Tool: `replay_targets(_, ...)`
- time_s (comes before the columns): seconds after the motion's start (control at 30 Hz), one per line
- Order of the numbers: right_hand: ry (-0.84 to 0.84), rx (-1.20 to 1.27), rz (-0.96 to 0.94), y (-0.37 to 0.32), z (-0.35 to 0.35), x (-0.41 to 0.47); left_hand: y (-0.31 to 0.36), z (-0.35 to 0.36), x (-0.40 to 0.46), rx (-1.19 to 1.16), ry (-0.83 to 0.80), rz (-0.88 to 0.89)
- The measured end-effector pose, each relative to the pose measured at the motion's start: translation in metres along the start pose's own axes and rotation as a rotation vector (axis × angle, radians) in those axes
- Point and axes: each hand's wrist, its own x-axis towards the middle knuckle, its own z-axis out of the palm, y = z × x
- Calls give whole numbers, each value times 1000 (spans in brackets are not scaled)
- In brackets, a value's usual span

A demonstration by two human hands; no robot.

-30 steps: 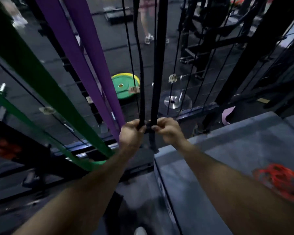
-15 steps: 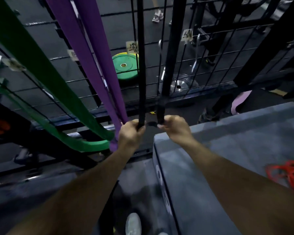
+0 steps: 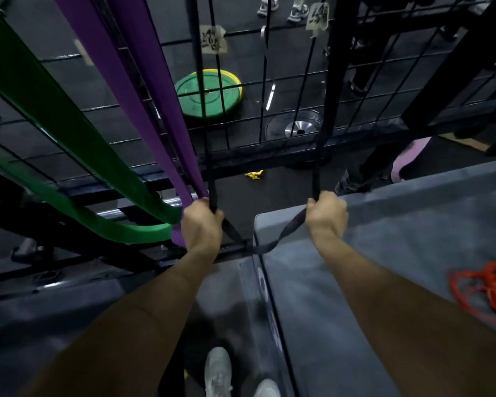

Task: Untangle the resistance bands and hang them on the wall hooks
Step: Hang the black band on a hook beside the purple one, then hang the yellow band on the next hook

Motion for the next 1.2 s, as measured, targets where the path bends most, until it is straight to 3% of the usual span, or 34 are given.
replay_targets(0.2,106,-27,46,10,-10,8,-16,-7,9,4,100,36)
replay_targets(0.4,-214,-15,-15,13,8,-13,-27,20,-7,-159,-128,-40)
replay_targets(0.63,-327,124,-79,-3,33,-32,-2,40,-19,-305,-244,66)
replay_targets(0.87,-375,140,-158,-8,27,-29,4,36,-17,-219,-311,100)
replay_targets(1.07,-374,233,-85,20,-7,-33,13,32,-48,90,-368,62)
replay_targets(1.2,-299,295,-6,58,-48,-37,47,47,-88,117,-477,234)
